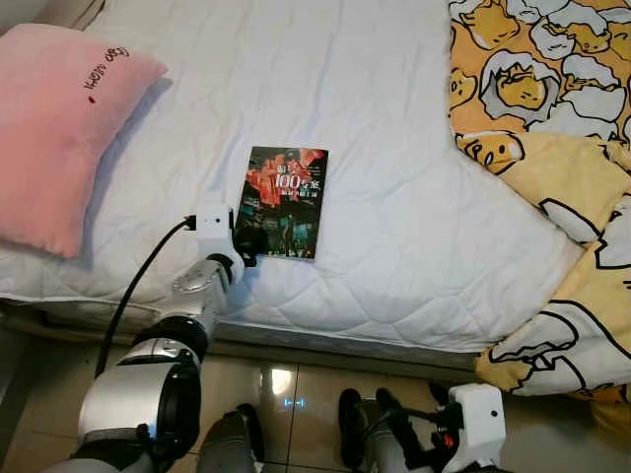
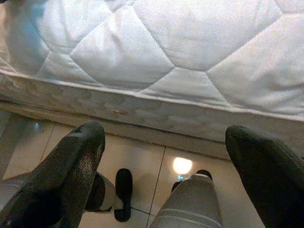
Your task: Clean up the room
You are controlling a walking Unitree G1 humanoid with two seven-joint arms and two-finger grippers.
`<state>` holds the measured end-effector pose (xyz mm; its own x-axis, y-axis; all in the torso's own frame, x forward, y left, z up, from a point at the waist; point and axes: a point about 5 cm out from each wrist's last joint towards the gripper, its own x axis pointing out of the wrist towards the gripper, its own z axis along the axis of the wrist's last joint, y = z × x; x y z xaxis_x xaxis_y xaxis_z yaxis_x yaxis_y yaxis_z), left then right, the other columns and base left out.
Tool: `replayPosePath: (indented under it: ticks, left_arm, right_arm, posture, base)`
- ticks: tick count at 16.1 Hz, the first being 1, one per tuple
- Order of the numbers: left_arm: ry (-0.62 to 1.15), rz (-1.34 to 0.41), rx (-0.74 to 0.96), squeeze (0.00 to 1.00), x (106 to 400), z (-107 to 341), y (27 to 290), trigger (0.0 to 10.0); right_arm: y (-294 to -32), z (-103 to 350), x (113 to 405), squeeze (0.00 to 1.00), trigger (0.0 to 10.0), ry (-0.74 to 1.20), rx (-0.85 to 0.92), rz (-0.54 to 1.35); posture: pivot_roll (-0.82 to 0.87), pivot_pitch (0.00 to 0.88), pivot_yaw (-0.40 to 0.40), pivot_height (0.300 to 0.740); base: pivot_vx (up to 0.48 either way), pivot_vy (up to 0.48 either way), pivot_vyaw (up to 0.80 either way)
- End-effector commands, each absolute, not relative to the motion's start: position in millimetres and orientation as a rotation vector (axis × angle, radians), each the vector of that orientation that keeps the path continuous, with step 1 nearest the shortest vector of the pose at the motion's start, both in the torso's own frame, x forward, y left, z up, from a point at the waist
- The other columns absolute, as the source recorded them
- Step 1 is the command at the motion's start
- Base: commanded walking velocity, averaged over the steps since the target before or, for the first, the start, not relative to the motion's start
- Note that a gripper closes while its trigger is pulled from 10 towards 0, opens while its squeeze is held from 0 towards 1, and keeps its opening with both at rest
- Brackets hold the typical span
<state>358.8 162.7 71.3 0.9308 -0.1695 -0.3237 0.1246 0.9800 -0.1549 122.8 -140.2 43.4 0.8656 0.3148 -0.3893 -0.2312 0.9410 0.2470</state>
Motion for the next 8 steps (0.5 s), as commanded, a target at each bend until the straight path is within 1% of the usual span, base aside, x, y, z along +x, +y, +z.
replayPosePath:
  ticks: [1,2,3,8]
  left_arm:
    - [0.473,-0.191,-0.119,0.0,342.2,44.4,154.8,0.0]
    - [0.471,-0.23,-0.069,0.0,342.4,44.9,150.8,0.0]
    - [0.456,-0.234,-0.057,0.0,344.6,48.0,148.9,0.0]
    - [0.429,-0.257,-0.128,0.0,349.4,55.3,143.9,0.0]
  right_arm:
    - [-144.7,40.3,120.2,0.0,10.0,0.464,0.208,0.265]
    - [-144.8,40.0,122.0,0.0,10.0,0.461,0.205,0.263]
    - [-143.9,39.1,124.1,0.0,10.0,0.46,0.203,0.267]
    - [-144.9,37.8,134.4,0.0,10.0,0.442,0.193,0.262]
  posture:
    - [-0.12,0.295,-0.033,0.74]
    - [-0.12,0.293,-0.033,0.74]
    - [-0.11,0.287,-0.029,0.74]
    - [-0.12,0.27,-0.01,0.74]
  base:
    - [0.0,0.0,0.0]
    - [0.0,0.0,0.0]
    - [0.0,0.0,0.0]
    - [0.0,0.0,0.0]
